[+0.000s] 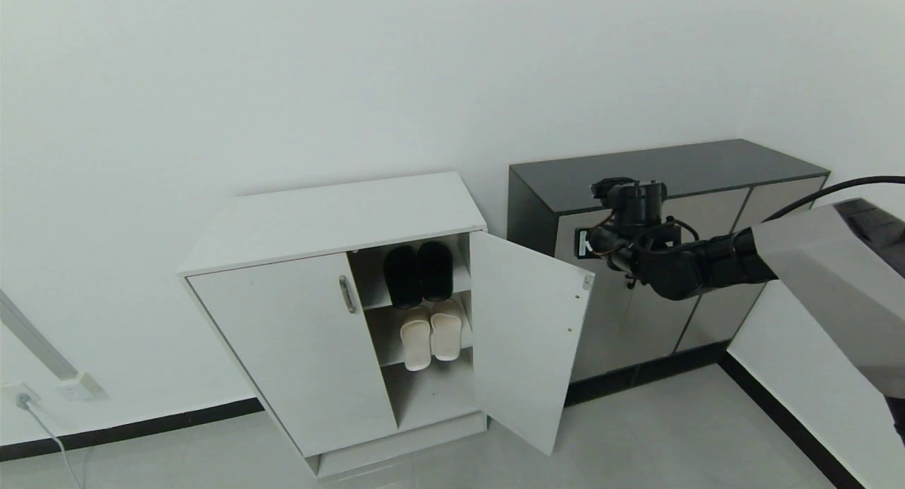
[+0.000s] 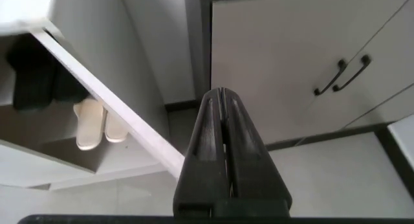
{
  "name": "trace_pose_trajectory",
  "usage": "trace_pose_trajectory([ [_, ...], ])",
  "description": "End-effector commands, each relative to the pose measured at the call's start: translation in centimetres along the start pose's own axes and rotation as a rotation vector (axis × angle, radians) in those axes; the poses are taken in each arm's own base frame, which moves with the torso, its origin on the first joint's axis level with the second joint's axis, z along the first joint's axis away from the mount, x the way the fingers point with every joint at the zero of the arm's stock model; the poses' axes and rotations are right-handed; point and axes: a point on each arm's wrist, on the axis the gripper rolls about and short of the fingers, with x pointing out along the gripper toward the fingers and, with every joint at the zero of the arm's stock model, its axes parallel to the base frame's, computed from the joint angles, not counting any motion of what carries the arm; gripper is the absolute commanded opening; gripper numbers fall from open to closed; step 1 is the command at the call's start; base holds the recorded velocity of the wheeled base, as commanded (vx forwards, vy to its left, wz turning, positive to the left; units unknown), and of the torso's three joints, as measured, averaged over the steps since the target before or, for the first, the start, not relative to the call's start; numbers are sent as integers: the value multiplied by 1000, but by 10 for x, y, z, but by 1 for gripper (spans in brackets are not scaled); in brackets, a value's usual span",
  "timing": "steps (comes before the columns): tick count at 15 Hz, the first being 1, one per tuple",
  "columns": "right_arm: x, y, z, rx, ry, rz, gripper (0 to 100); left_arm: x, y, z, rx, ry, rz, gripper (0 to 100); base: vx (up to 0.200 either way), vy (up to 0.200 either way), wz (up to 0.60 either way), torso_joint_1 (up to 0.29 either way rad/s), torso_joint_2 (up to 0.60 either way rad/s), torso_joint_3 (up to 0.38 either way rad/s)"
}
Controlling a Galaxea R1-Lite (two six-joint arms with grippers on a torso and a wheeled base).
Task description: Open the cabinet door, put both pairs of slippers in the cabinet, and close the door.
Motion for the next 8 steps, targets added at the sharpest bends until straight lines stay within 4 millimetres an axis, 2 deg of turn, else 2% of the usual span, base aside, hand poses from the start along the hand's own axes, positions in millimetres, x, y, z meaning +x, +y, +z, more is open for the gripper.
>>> trace_pose_trajectory([
  [1, 16, 0, -23, -10, 45, -5, 0, 0, 0, 0, -1, 0, 2, 0, 0, 0, 0, 0, 0, 0],
  [8, 17, 8, -37, -22, 97, 5, 0, 0, 0, 0, 1, 0, -1, 0, 0, 0, 0, 0, 0, 0],
])
